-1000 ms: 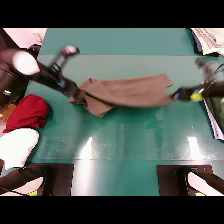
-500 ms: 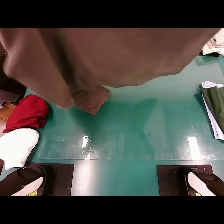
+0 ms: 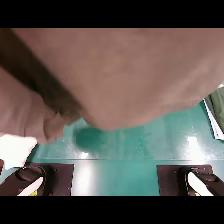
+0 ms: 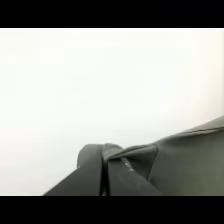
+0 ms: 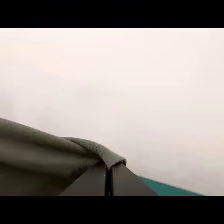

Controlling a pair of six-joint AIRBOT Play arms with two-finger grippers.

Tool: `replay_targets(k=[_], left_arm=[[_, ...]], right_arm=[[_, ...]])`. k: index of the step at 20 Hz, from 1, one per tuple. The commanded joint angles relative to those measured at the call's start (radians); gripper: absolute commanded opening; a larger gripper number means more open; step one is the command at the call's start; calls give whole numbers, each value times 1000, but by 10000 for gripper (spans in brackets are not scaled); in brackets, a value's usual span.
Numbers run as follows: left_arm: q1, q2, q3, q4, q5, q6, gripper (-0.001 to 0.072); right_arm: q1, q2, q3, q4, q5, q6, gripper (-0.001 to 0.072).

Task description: Fold the shirts.

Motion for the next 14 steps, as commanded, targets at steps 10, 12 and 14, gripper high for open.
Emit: replay_targets(k=[10,12,14], left_arm=[[2,-640,-333,294,-201,-108,26],[18,-771,-333,286,-168,-109,27],[46,-853,-333,287,-148,-121,28]], right_arm=[[-1,-446,-359,-62,214,193,13],[-1,-543,-363,-61,166,192,13],[-1,-611,-362,-60,97,192,14]])
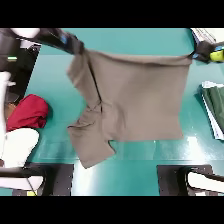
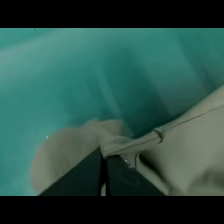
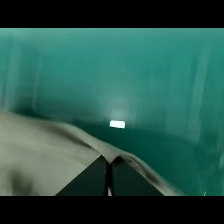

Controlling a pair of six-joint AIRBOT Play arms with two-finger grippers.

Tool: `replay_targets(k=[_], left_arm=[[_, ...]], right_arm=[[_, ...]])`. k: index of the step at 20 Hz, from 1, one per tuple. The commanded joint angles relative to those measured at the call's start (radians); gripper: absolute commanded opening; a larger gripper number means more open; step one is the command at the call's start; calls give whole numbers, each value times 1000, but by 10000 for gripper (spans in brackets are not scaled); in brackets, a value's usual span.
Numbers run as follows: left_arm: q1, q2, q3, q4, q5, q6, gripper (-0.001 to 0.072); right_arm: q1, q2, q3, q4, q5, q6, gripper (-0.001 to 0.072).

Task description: Fold the shirts.

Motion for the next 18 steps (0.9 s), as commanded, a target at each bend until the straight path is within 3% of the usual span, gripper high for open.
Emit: replay_targets(k=[1,2,3,4,5,6,7,8,10,11,12,13,18], left_arm=[[45,-170,-12,9,19,-19,43],[64,-178,-12,9,18,-20,257],[87,-178,-12,9,18,-29,516],[110,-175,-11,9,14,-42,580],[131,-175,2,8,-9,-42,567],[157,-175,19,8,-49,-42,566],[182,-175,40,2,-94,-43,566],[213,-175,65,-30,-145,-43,566],[281,-167,87,-164,-245,-33,565],[307,-159,79,-219,-283,-13,565],[331,-143,63,-254,-318,5,531],[348,-122,27,-278,-328,17,495],[364,123,-407,-304,-269,115,495]], right_arm=[[0,-139,-15,5,-98,7,14],[0,-156,-15,5,-126,6,15],[0,-170,-14,5,-158,6,15],[0,-178,-14,5,-188,6,15],[0,-182,-13,5,-215,6,22],[0,-181,-13,5,-230,6,152],[-10,-180,-12,5,-234,6,420],[-20,-176,-12,10,-216,5,520],[-48,-162,-13,11,-128,-32,491],[-61,-153,-14,11,-65,-80,429],[-74,-137,-24,13,1,-122,429],[-84,-112,-56,12,41,-152,428],[-144,105,-405,15,63,-212,428]])
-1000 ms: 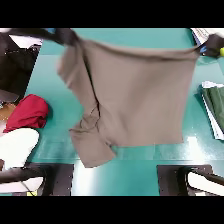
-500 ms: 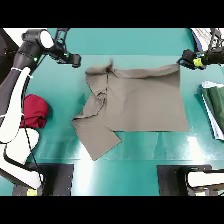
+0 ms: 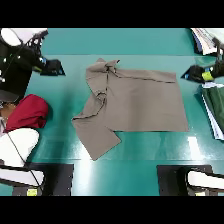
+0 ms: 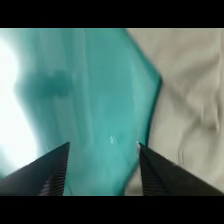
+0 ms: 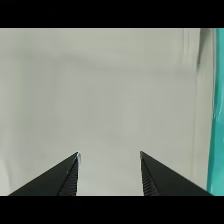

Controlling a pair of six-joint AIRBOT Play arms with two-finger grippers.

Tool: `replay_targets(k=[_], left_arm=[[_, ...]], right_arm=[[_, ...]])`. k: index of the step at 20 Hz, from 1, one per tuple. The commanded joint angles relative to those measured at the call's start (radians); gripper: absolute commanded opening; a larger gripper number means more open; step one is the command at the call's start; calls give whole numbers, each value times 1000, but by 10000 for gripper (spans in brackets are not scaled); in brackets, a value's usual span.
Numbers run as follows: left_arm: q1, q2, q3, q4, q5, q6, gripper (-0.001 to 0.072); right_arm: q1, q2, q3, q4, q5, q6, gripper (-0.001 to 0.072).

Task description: Fold the shirts.

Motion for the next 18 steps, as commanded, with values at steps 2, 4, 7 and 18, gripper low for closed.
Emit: replay_targets(k=[2,4,7,18], left_arm=[[17,231,-436,-46,43,132,495],[18,326,-642,-74,98,183,495],[17,407,-882,-172,232,270,495],[17,409,-1104,-437,421,370,493]], right_arm=[[-54,187,-293,3,44,-74,429],[-63,257,-383,3,44,-84,428],[-63,343,-470,35,38,-85,429],[-63,459,-504,53,50,-86,428]])
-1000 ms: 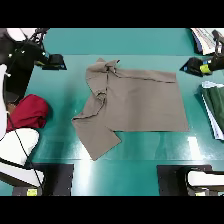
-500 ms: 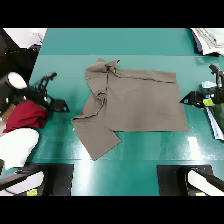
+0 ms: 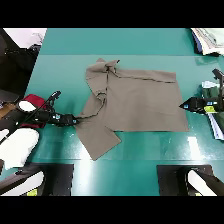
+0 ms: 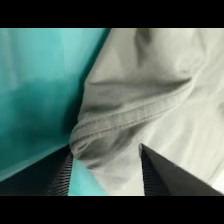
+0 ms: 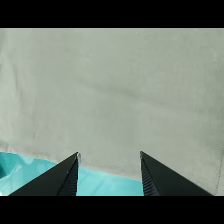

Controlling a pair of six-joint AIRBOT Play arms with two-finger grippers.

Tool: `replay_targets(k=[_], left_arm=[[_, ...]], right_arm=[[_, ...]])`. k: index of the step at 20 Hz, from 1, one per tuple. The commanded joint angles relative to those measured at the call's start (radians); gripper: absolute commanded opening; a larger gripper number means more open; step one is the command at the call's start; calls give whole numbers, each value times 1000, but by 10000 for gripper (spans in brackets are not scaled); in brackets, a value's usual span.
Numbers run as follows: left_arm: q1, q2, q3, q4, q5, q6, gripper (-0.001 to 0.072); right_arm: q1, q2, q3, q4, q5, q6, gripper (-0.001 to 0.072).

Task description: Fold the shirts.

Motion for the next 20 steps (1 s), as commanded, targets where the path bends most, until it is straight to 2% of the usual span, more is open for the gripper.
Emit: replay_targets(k=[1,2,3,6,10,13,16,20], left_arm=[[-1,2,-27,-76,39,26,429],[-1,2,-27,-92,34,26,196],[-1,2,-27,-107,26,26,31],[-1,5,18,-111,-35,25,25],[-1,5,133,-111,-124,23,25],[-1,5,177,-111,-132,22,25],[-1,5,179,-111,-128,22,25],[-1,5,179,-111,-128,22,26]], right_arm=[[-1,15,-4,2,3,0,428],[-1,15,-4,2,4,-1,429],[-1,15,-4,-2,4,0,428],[-58,14,-6,-8,51,-1,428],[-270,-39,-19,-59,165,-42,429],[-425,-99,-134,-122,113,-42,435],[-528,-193,-245,-53,51,-77,435],[-544,-268,-287,31,-8,-114,433]])
